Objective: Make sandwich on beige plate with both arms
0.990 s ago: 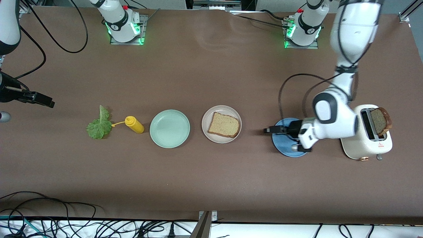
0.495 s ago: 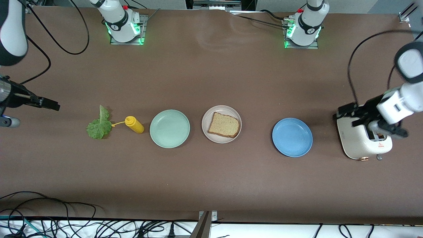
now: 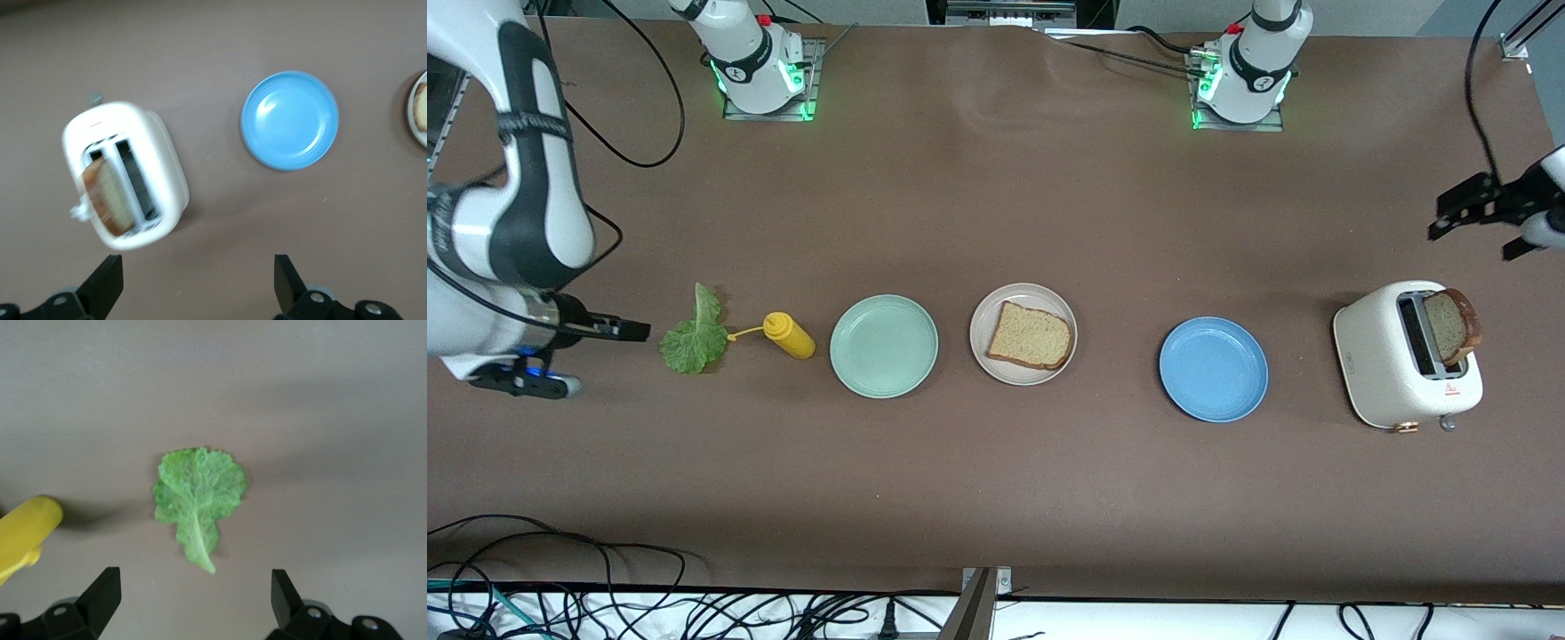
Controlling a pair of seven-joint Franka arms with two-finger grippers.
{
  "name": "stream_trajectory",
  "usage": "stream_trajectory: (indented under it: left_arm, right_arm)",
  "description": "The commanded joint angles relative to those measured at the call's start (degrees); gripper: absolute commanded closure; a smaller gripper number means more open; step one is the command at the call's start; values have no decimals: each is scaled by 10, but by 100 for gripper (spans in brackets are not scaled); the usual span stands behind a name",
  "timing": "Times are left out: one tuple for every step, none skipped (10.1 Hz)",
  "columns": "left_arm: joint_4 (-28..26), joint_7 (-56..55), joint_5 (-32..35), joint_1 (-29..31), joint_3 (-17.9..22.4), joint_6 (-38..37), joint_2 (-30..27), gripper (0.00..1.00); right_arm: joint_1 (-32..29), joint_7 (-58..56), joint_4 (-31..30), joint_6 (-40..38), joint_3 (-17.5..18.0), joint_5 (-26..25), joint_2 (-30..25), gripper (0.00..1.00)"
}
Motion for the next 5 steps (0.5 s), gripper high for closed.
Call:
stream_trajectory:
  left_arm:
    - [24,-40,41,4,0,-93,-19,0]
    - [40,-75,56,4,-6,-113,-19,0]
    - [50,-102,56,4,-9,-123,-19,0]
    - [51,-118,56,4,-13,-127,-18,0]
    - [53,-140,50,4,-24,-127,-18,0]
  right_arm:
    - [0,-6,-26,42,0,10,35,0]
    - [0,-6,-54,60,2,10,35,0]
    - [2,1,-80,70,2,10,35,0]
    - [3,2,-93,70,3,11,36,0]
    - [3,1,-108,79,3,11,37,0]
